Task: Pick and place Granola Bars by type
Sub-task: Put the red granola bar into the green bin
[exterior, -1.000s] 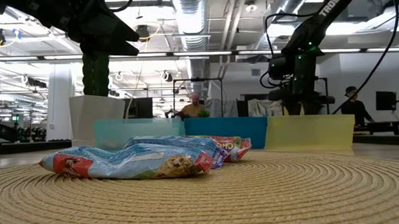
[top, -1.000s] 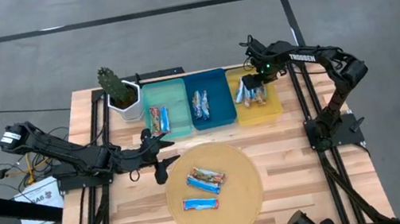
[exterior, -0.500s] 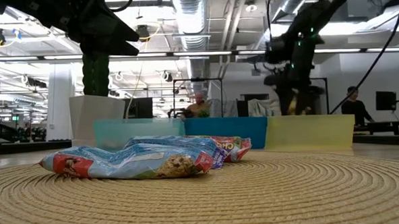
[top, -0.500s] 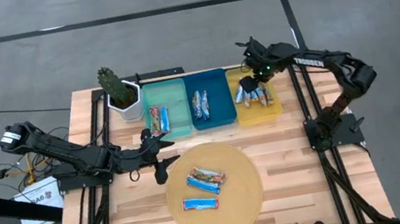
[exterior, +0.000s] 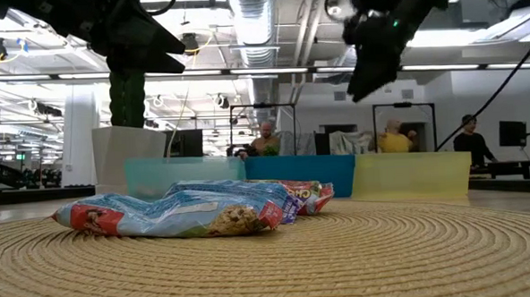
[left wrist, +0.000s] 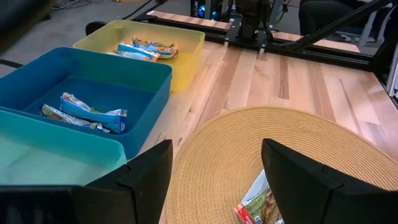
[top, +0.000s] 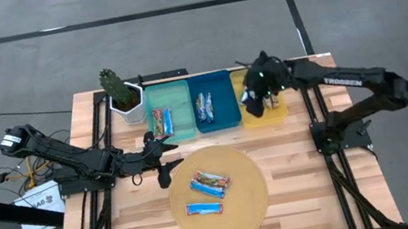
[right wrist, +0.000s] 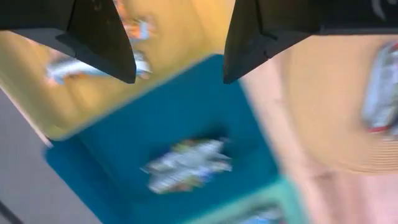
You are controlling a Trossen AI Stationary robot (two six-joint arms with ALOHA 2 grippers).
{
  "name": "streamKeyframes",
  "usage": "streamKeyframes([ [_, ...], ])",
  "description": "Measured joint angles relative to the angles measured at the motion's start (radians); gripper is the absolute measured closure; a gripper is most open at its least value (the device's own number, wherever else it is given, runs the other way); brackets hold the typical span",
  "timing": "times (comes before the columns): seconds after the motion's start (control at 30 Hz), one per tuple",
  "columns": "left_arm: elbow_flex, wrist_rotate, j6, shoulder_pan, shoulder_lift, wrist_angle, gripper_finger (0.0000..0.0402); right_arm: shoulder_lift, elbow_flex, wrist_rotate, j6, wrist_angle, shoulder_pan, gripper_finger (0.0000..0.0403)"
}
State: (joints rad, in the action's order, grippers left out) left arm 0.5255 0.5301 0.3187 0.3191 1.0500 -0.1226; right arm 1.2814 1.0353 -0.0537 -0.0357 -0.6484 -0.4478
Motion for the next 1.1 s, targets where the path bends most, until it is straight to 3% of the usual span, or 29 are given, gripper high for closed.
streamKeyframes([
  [0.37, 0.0, 0.0, 0.01, 0.0, 0.0, -0.009, 0.0164, -0.22, -0.177, 0.0, 0.004, 0.205, 0.276, 0.0168],
  [1.1, 0.0, 0.026, 0.055, 0.0, 0.0, -0.048, 0.0164, -0.622, -0.566, -0.001, -0.036, 0.583, 0.586, 0.0168],
])
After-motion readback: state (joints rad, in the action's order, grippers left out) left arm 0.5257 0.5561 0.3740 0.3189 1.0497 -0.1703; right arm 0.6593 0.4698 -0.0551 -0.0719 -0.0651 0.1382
